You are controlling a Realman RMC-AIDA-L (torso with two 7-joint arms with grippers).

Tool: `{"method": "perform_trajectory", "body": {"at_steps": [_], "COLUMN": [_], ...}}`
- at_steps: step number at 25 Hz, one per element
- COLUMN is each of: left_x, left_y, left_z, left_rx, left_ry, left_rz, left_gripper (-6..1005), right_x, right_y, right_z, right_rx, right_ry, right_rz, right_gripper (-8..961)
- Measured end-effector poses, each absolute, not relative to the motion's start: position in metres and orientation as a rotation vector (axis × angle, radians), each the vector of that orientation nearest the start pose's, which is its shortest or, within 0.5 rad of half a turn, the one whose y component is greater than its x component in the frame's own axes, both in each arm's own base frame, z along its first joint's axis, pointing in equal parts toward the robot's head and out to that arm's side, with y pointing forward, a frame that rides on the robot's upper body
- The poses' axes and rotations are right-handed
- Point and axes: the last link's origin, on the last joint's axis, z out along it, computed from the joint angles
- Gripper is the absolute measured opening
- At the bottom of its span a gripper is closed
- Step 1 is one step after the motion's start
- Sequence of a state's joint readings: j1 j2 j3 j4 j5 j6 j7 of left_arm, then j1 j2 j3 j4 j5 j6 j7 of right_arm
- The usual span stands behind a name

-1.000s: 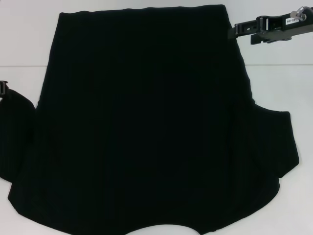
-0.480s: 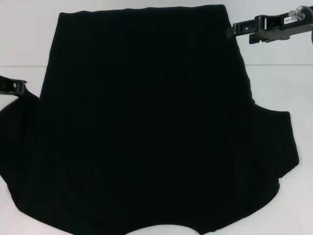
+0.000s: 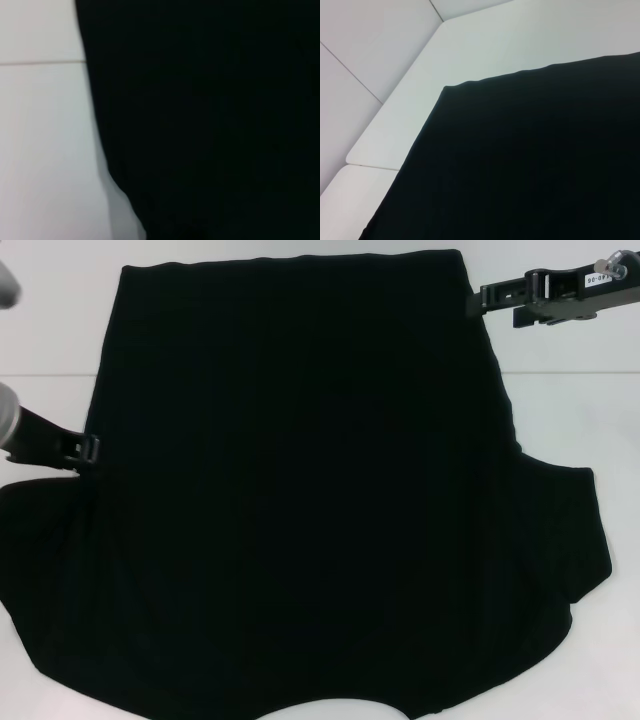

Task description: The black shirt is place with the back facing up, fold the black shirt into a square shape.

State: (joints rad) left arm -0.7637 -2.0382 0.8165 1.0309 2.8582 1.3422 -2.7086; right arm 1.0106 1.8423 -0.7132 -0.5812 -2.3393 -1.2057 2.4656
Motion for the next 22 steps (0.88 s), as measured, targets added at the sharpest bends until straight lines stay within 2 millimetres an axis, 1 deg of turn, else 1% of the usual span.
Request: {"method": "perform_trajectory", "body": {"at_steps": [4,6,7,14,17,20,22], "left_x": [-0.244,-0.242,-0.237,-0.228,-0.226,-0.228,-0.232], "left_y": [0.420,0.420,0.421,0.420,0.419,0.418,0.419], "left_z": [0.065,0.062,0.056,0.047,0.041,0.042,0.049], "left_rx": [-2.003,-2.006,-2.016,-2.035,-2.071,-2.082,-2.062], "left_ry": [-1.449,-1.453,-1.469,-1.496,-1.490,-1.477,-1.465], "left_rz": [0.219,0.222,0.227,0.237,0.263,0.272,0.239], "left_gripper": [22,23,23,27,28,30,36], "right_x": [0.168,0.168,0.168,0.168,0.168,0.169,0.170], "right_y": [0.488,0.488,0.488,0.487,0.488,0.488,0.488], "right_z": [0.086,0.086,0.086,0.085,0.085,0.085,0.085], "right_rx": [-2.265,-2.267,-2.267,-2.270,-2.270,-2.267,-2.264], "right_ry": [1.363,1.361,1.361,1.359,1.357,1.357,1.358], "right_rz": [0.390,0.390,0.390,0.389,0.389,0.389,0.390], "right_gripper": [916,917,917,916,916,916,916]}}
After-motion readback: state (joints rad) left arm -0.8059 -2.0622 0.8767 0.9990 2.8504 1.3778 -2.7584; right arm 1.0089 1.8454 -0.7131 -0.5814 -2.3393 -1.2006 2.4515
